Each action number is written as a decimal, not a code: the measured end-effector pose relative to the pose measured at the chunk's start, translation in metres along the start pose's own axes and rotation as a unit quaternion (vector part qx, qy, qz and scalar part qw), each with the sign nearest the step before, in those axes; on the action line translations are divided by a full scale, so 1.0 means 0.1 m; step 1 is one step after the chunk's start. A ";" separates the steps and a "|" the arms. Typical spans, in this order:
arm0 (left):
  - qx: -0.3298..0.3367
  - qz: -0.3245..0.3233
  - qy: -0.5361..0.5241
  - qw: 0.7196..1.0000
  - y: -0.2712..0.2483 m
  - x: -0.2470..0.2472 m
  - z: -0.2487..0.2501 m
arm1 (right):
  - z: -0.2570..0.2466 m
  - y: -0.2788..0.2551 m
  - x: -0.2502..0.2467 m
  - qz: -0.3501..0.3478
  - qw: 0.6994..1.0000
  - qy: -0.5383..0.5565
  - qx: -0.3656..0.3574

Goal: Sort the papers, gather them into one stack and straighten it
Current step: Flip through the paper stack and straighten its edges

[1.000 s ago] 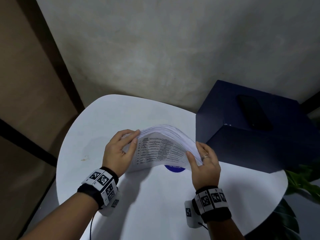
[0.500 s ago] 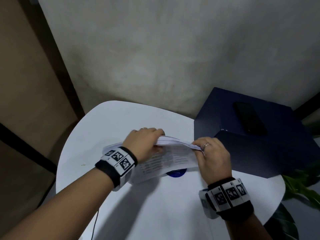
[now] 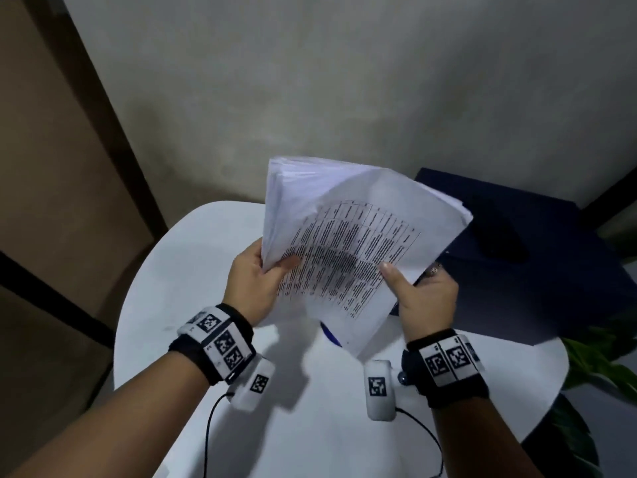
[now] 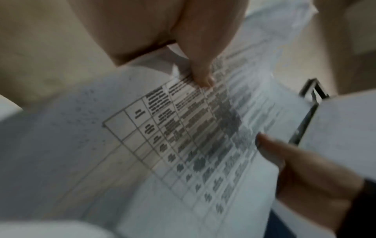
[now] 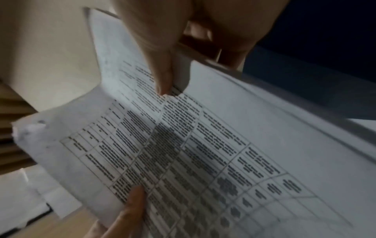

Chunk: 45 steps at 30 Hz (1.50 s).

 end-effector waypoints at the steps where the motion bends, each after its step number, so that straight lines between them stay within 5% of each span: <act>1: 0.000 -0.006 0.017 1.000 -0.05 0.00 -0.07 | 0.04 -0.04 0.00 0.001 1.000 0.002 0.003; 6: 0.000 -0.028 0.078 0.997 -0.20 -0.15 -0.23 | 0.26 -0.25 0.11 0.006 0.995 0.027 0.092; 15: 0.013 -0.031 0.025 0.999 -0.17 -0.20 -0.08 | 0.07 -0.22 0.17 0.009 0.999 0.028 0.026; 22: 0.069 0.106 -0.043 0.991 -0.12 -0.04 0.31 | -0.14 -0.17 0.29 0.112 0.991 0.050 -0.049; 27: 0.067 0.017 -0.058 0.996 -0.11 -0.08 0.20 | -0.10 -0.21 0.24 0.088 0.994 0.045 -0.044; 36: 0.109 0.030 -0.018 0.993 -0.13 -0.06 0.25 | -0.15 -0.12 0.28 0.137 0.989 0.033 -0.038; 41: 0.098 -0.006 -0.050 0.994 -0.13 -0.15 0.17 | 0.02 -0.16 0.20 0.035 0.998 0.050 -0.018; 45: 0.033 0.033 -0.042 0.998 -0.08 -0.04 0.12 | 0.24 -0.20 0.25 0.022 0.996 0.026 0.085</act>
Point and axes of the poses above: each hand's wrist, its own y-axis towards the middle knuckle, its own x-axis out of the palm, z = x × y, the point moved 1 cm from there along y, towards the middle knuckle, and after that the axes turned 2 degrees about y, right-handed, at the moved point
